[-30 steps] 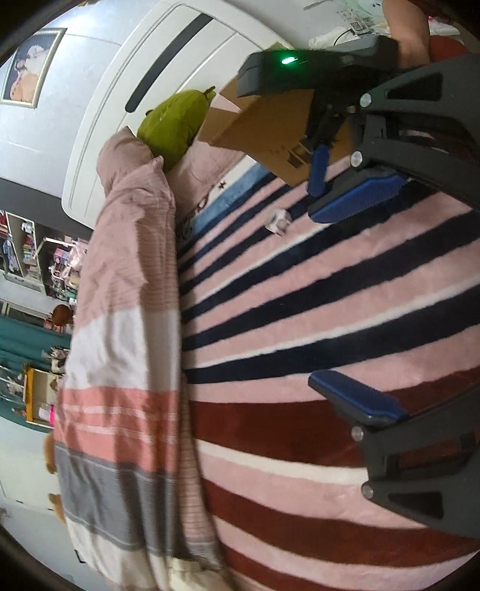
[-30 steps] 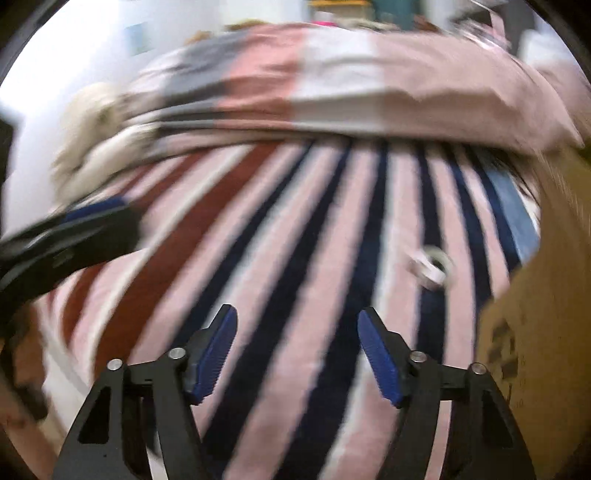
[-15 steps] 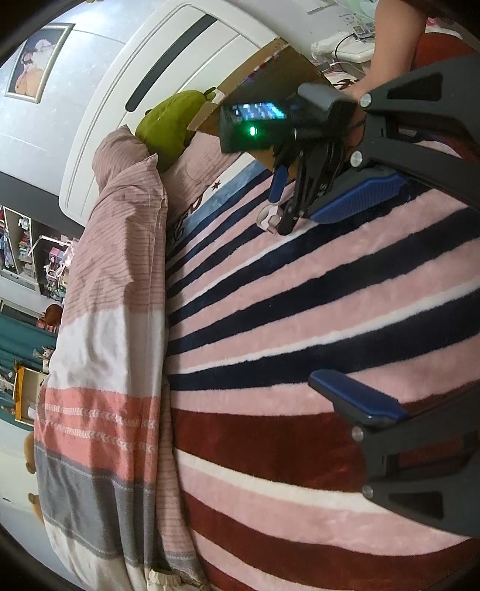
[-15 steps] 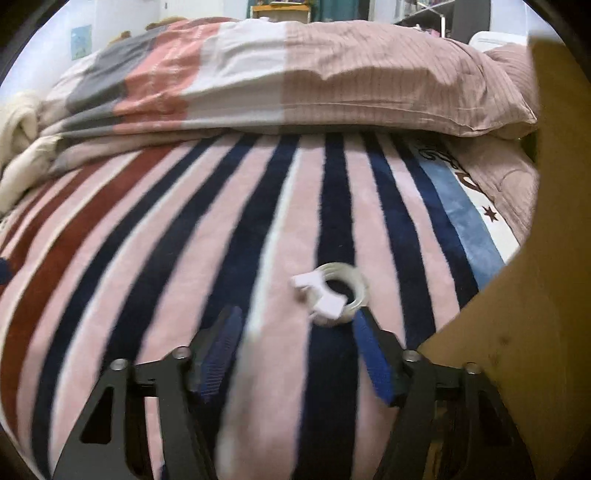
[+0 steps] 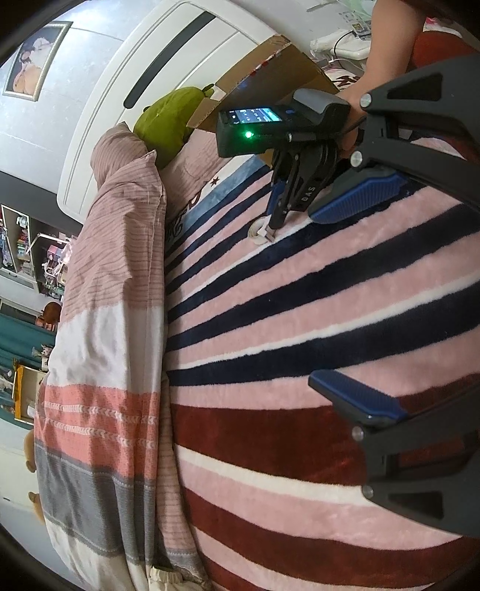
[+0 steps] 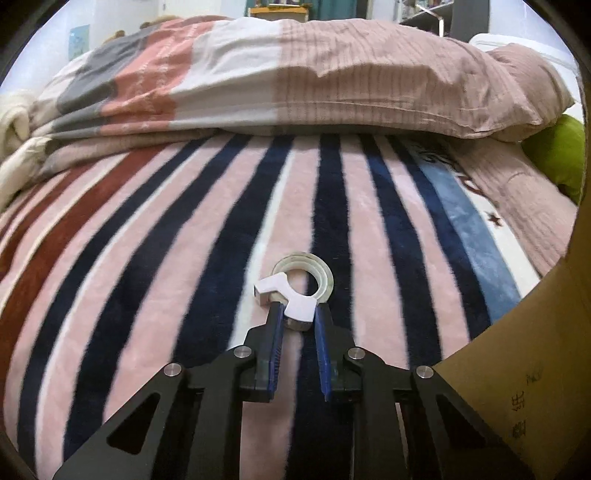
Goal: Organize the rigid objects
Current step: 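Grasp the tape roll with white clip using the right gripper, then carry the tape roll into the cardboard box and open the right gripper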
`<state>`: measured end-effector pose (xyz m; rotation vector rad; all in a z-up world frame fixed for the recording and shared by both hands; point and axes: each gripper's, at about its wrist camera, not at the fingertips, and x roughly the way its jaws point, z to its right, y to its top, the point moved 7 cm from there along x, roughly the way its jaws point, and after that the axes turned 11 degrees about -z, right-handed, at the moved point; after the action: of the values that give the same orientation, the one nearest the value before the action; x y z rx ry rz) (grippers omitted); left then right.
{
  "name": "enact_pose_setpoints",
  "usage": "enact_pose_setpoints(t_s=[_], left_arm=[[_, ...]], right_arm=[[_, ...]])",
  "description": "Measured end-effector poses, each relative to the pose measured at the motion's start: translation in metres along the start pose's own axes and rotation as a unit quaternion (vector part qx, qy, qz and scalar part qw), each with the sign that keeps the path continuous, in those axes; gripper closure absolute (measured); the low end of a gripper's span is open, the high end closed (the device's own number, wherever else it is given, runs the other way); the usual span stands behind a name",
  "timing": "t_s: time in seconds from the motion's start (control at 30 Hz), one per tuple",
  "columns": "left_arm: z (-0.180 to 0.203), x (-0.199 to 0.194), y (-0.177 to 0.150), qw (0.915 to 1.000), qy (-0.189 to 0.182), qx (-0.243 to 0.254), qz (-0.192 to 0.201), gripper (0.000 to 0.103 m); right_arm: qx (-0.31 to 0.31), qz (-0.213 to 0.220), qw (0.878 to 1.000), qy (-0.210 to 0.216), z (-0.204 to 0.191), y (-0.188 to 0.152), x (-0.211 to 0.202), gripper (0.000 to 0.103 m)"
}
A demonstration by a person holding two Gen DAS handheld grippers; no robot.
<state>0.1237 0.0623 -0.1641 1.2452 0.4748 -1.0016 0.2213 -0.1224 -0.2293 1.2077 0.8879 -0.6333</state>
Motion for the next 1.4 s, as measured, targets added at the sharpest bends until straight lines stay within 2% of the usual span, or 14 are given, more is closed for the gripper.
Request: enact_pose_setpoints(t_s=[0.2,0.23,0.27,0.33,0.53,0.63,0.73,0.9,0.97,1.1,1.2,1.33,1.4], left_arm=[[-0.004,0.000,0.001,1.0000,0.006,-0.004,-0.002,0.024],[-0.004,0.000,0.000,1.0000,0.007,-0.005,-0.002,0.024],[-0.003,0.001,0.000,1.0000,0.007,-0.004,-0.004,0.024],[-0.003,0.003,0.001,0.9999,0.008,-0.002,-0.006,0.024],[-0.002,0.004,0.002,0.9999,0.012,-0.001,-0.009,0.024],[-0.001,0.005,0.002,0.9998,0.016,-0.002,-0.011,0.024],[-0.001,0.003,0.002,0.9998,0.017,-0.003,-0.011,0.024],[-0.002,-0.003,0.002,0.9998,0.017,-0.006,-0.010,0.024],[0.000,-0.006,0.003,0.9999,0.009,-0.007,-0.011,0.024],[0.013,-0.013,0.011,0.9998,-0.016,0.004,-0.010,0.024],[0.034,-0.018,0.021,0.9990,-0.036,0.023,-0.012,0.025],[0.062,-0.025,0.036,0.9959,-0.082,0.037,-0.014,0.041],[0.079,-0.029,0.045,0.9950,-0.086,0.050,-0.011,0.046]], right_arm=[[-0.009,-0.004,1.000,0.009,-0.006,-0.002,-0.003,0.090],[-0.004,-0.009,1.000,0.006,-0.005,-0.002,0.000,0.079],[0.000,-0.014,1.000,0.003,-0.004,-0.002,0.002,0.062],[0.008,-0.013,1.000,0.012,-0.002,0.001,0.006,0.055],[0.009,-0.015,1.000,0.022,-0.004,0.014,0.016,0.055],[0.008,-0.011,0.999,0.031,-0.004,0.015,0.016,0.063],[0.006,-0.004,0.999,0.039,-0.005,0.016,0.013,0.063],[-0.030,0.014,0.998,0.045,-0.021,0.012,-0.001,0.063],[-0.052,0.022,0.997,0.055,-0.033,0.007,-0.013,0.063],[-0.090,0.032,0.990,0.106,-0.061,-0.001,-0.046,0.063],[-0.124,0.062,0.982,0.129,-0.080,-0.002,-0.084,0.063],[-0.155,0.089,0.972,0.151,-0.093,-0.004,-0.132,0.063],[-0.166,0.101,0.970,0.148,-0.093,-0.007,-0.150,0.064]])
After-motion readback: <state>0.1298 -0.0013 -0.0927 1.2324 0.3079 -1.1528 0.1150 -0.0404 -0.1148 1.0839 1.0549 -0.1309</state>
